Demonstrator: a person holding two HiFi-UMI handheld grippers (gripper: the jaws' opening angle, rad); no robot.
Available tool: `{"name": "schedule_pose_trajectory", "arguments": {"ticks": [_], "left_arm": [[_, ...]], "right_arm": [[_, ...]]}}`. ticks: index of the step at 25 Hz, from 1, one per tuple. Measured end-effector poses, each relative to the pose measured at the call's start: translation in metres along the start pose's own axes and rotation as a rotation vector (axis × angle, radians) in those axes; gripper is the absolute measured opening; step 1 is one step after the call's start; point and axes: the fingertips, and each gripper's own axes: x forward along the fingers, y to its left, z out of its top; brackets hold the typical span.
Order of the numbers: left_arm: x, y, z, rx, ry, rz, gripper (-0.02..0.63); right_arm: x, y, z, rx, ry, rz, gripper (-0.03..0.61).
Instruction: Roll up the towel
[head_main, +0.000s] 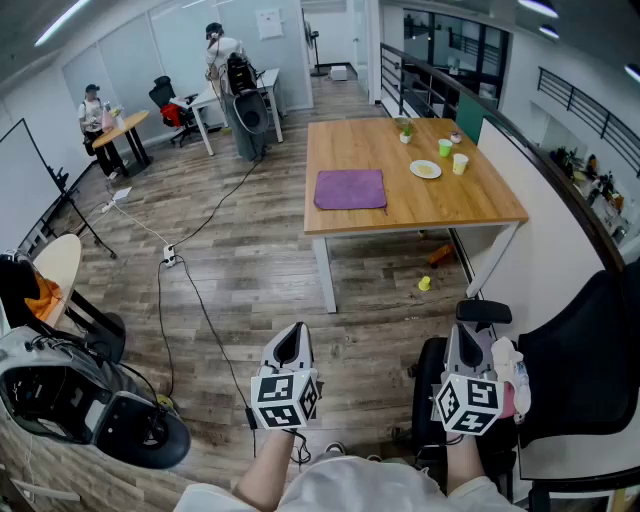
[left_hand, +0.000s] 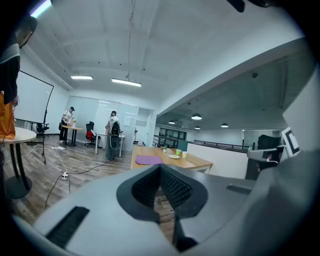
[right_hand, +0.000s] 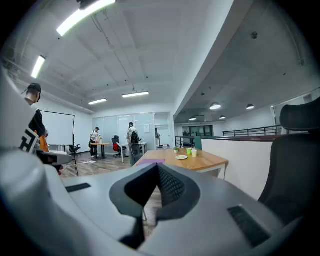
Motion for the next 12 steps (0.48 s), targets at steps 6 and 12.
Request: {"name": "schedule_pose_trajectory", "arguments": {"ticks": [6, 12], "left_arm": [[-0.002, 0.008, 0.003, 0.003, 0.0, 0.014, -0.003], [-0.007, 0.008, 0.004, 0.0, -0.016, 0.018, -0.002]], "right_arm": [[0.002, -0.001, 0.001, 0.005, -0.003, -0.017, 0.0], [-0.004, -0.01, 0.005, 0.064, -0.061, -0.033, 0.002]]}}
